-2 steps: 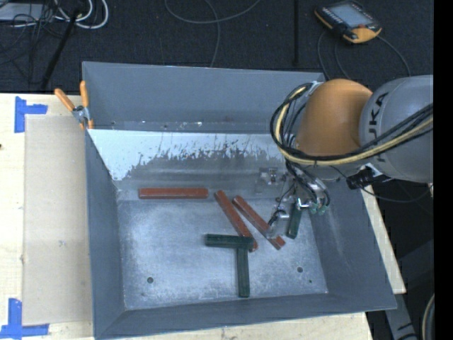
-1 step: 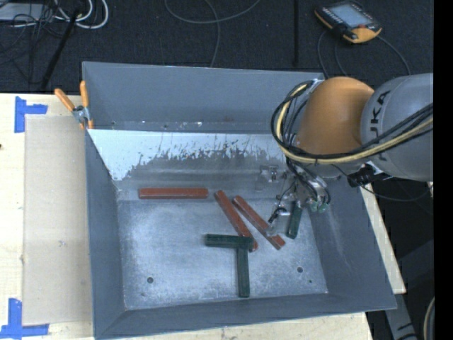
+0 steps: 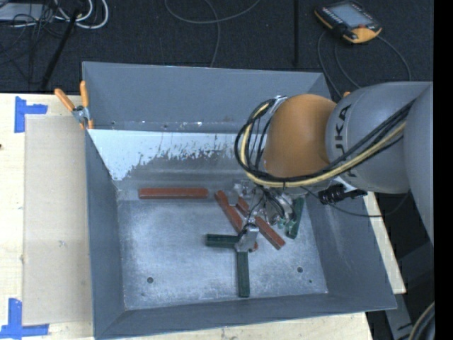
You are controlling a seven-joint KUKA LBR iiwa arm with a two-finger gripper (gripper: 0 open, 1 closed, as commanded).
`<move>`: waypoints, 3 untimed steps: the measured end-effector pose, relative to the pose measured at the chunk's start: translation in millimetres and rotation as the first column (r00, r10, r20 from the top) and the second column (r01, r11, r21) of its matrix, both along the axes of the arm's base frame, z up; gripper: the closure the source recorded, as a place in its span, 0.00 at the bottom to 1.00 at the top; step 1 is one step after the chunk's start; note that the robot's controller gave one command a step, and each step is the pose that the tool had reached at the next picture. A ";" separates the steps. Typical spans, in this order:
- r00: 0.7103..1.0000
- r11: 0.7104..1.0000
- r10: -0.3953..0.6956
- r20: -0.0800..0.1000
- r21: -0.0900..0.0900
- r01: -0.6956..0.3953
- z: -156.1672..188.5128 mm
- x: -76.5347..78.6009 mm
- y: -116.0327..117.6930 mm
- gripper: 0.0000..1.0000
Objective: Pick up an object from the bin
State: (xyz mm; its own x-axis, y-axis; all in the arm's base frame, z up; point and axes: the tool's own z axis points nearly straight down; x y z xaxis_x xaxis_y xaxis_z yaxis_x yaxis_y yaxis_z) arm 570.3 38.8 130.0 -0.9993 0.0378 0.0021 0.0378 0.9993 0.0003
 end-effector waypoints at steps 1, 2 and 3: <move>1.000 1.000 0.016 0.000 0.001 -0.016 -10.8 -3.4 11.4 0.00; 0.997 0.997 -0.072 0.001 0.000 0.072 1.6 -9.0 3.0 0.00; 0.999 0.999 -0.044 0.005 -0.001 0.044 -47.7 -12.5 2.4 0.00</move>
Offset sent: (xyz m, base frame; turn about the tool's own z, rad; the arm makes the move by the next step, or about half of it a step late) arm -0.0101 0.0025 0.0044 0.0769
